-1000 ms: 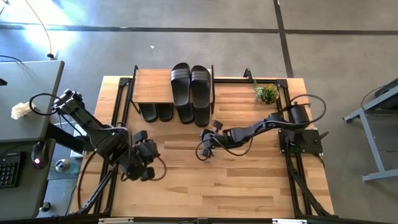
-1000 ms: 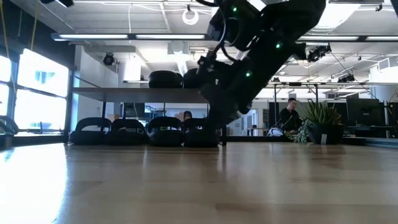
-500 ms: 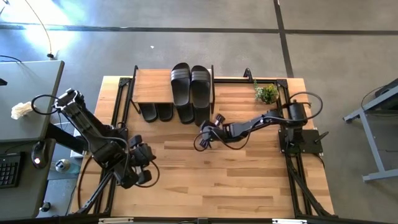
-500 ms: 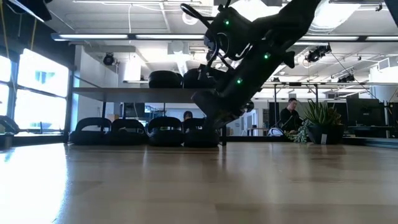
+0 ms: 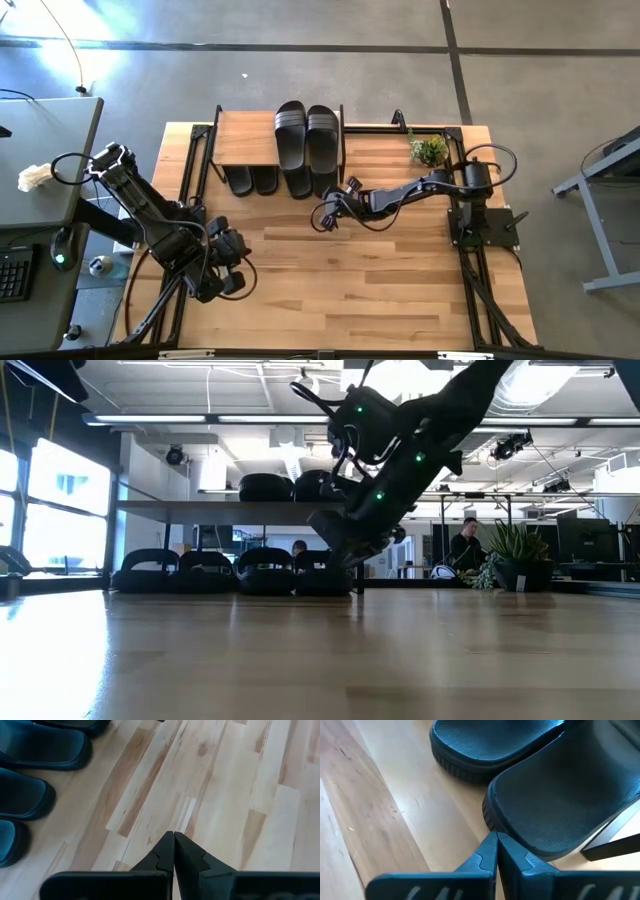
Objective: Pick and place slides into the shelf
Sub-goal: Adjust the black slipper under the shelf, then return to Home Position
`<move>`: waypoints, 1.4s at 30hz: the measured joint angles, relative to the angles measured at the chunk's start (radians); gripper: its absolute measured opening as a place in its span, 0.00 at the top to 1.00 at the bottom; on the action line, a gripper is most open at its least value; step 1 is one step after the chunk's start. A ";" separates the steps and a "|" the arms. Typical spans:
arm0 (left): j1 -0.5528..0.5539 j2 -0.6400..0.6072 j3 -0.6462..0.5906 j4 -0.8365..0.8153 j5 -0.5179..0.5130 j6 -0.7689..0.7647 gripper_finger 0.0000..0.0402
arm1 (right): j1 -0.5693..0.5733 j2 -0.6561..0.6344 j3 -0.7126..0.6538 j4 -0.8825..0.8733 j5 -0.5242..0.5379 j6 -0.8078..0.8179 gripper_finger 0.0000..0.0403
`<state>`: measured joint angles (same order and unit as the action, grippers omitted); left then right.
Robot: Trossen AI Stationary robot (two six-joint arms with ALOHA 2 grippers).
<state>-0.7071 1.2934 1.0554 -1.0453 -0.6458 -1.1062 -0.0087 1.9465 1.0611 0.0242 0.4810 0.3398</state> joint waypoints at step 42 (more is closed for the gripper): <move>0.250 -0.193 0.031 0.205 0.001 0.475 1.00 | 0.126 -0.770 0.000 -0.424 -0.268 0.205 1.00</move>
<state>-0.4575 1.1005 1.0863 -0.8404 -0.6447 -0.6313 0.1172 1.1768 1.0607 -0.3995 0.2128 0.5444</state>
